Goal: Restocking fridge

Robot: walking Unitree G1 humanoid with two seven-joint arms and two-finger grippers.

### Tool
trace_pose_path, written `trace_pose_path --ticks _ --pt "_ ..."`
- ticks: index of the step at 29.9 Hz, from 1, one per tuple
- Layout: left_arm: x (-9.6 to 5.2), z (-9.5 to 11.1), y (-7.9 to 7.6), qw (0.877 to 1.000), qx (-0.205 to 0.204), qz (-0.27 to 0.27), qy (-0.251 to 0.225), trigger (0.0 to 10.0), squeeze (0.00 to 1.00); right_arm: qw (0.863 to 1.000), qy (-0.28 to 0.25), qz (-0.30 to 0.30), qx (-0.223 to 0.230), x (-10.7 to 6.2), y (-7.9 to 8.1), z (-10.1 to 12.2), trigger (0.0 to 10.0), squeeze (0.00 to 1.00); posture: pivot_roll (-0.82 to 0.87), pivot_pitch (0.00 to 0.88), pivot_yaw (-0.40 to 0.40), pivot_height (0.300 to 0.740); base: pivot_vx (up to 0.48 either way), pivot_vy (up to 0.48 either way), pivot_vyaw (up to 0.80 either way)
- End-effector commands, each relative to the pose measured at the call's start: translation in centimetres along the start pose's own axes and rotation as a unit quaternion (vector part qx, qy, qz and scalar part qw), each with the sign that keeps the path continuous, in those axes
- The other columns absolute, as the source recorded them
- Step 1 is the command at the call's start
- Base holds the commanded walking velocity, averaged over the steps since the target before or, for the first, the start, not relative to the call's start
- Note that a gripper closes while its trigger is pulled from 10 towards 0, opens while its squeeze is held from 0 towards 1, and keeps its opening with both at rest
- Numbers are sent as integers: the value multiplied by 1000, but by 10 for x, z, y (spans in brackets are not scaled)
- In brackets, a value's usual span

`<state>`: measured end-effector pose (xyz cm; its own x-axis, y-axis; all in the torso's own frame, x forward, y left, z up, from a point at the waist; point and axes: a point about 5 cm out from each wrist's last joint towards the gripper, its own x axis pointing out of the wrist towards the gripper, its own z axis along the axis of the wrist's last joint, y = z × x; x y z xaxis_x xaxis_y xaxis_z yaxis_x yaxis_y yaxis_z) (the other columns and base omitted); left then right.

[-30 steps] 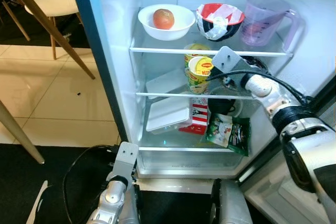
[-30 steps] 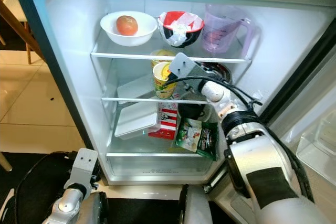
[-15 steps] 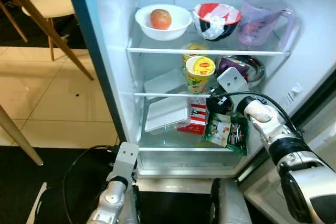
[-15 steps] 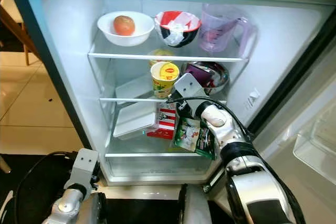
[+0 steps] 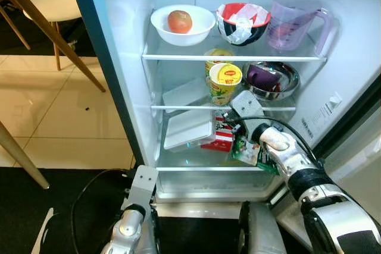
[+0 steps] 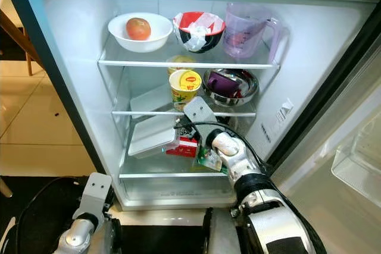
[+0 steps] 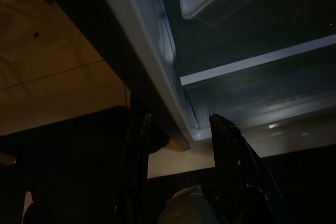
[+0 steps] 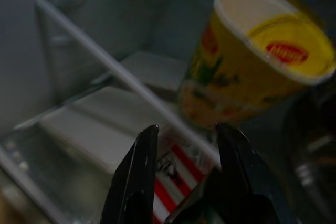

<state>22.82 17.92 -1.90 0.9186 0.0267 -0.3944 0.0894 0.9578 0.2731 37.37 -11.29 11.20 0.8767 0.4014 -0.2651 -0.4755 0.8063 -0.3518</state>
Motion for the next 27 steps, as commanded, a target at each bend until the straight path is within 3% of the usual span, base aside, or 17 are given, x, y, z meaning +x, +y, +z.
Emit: trace_pose_path --ticks 1,6,13,20,27 --pt "-2 -1 -4 1000 6 -8 3 10000 16 1000 10 -4 -4 6 4 7 10000 0 84 90 -63 511 0 0 0" --pt "-2 -1 -4 1000 6 -7 3 10000 16 1000 -2 3 -2 10 6 17 10000 0 89 93 -65 511 0 0 0" --pt "-3 0 -4 1000 5 -3 2 10000 12 999 -10 4 -34 19 8 40 10000 0 101 95 -75 511 0 0 0" --pt "-4 0 -3 1000 3 -1 2 10000 16 999 -1 -10 -42 21 8 45 10000 0 111 95 -79 511 0 0 0" --pt "-7 -2 -2 1000 1 5 4 10000 16 989 41 -54 -131 21 -4 42 10000 0 131 106 -90 511 0 0 0"
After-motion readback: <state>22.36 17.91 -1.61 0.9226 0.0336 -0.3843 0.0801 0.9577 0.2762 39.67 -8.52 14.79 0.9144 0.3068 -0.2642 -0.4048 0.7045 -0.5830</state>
